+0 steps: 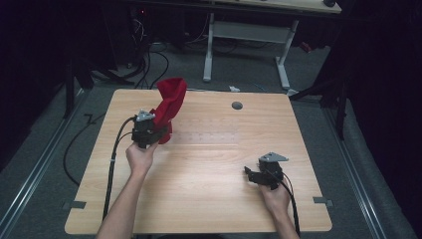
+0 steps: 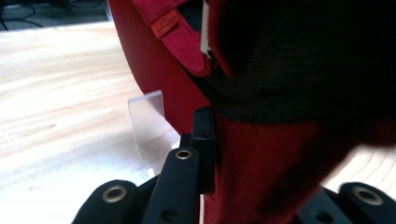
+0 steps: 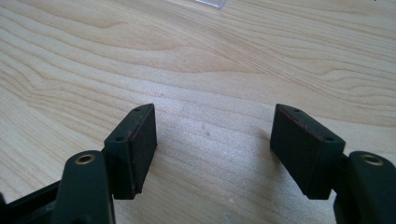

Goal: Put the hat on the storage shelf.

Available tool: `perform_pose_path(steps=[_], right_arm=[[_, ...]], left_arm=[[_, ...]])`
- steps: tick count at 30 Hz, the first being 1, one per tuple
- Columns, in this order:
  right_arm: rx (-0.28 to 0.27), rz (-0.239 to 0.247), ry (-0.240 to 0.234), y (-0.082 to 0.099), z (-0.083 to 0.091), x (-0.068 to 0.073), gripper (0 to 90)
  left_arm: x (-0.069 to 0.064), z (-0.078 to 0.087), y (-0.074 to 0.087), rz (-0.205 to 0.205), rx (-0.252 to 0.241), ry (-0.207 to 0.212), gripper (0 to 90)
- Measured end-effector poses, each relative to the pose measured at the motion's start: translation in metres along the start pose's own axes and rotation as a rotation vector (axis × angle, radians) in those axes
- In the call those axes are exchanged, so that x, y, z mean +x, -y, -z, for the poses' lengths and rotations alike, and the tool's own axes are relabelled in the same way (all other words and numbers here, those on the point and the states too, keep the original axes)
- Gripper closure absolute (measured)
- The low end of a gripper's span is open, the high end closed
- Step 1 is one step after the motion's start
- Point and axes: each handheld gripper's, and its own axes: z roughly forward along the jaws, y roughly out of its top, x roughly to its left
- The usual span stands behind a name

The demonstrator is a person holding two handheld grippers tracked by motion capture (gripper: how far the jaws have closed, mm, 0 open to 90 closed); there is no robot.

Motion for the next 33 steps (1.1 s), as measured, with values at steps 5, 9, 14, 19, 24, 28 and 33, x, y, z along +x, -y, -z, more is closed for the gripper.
perform_pose_path(steps=[5,9,14,19,24,28,33], right_arm=[[0.000,0.001,0.000,0.000,0.000,0.000,31.9],[-0.001,0.002,0.001,0.000,0.000,0.000,31.9],[-0.001,0.003,0.000,0.000,0.000,0.000,31.9],[-0.001,0.003,0.000,0.000,0.000,0.000,31.9],[-0.001,0.001,0.001,0.000,0.000,0.000,31.8],[-0.001,0.002,0.001,0.000,0.000,0.000,31.8],[-0.001,0.002,0.001,0.000,0.000,0.000,31.8]], left_arm=[[0.001,0.002,0.002,0.006,0.003,-0.002,82.7],[0.000,0.003,0.003,-0.006,-0.002,-0.006,78.3],[0.000,0.008,0.001,-0.006,-0.012,-0.020,63.2],[-0.002,0.014,0.001,-0.016,-0.011,-0.022,47.3],[-0.003,0.023,0.000,-0.017,-0.018,-0.021,39.8],[-0.006,0.029,0.000,-0.034,-0.021,-0.017,37.4],[-0.011,0.037,0.002,-0.067,-0.042,-0.018,35.2]])
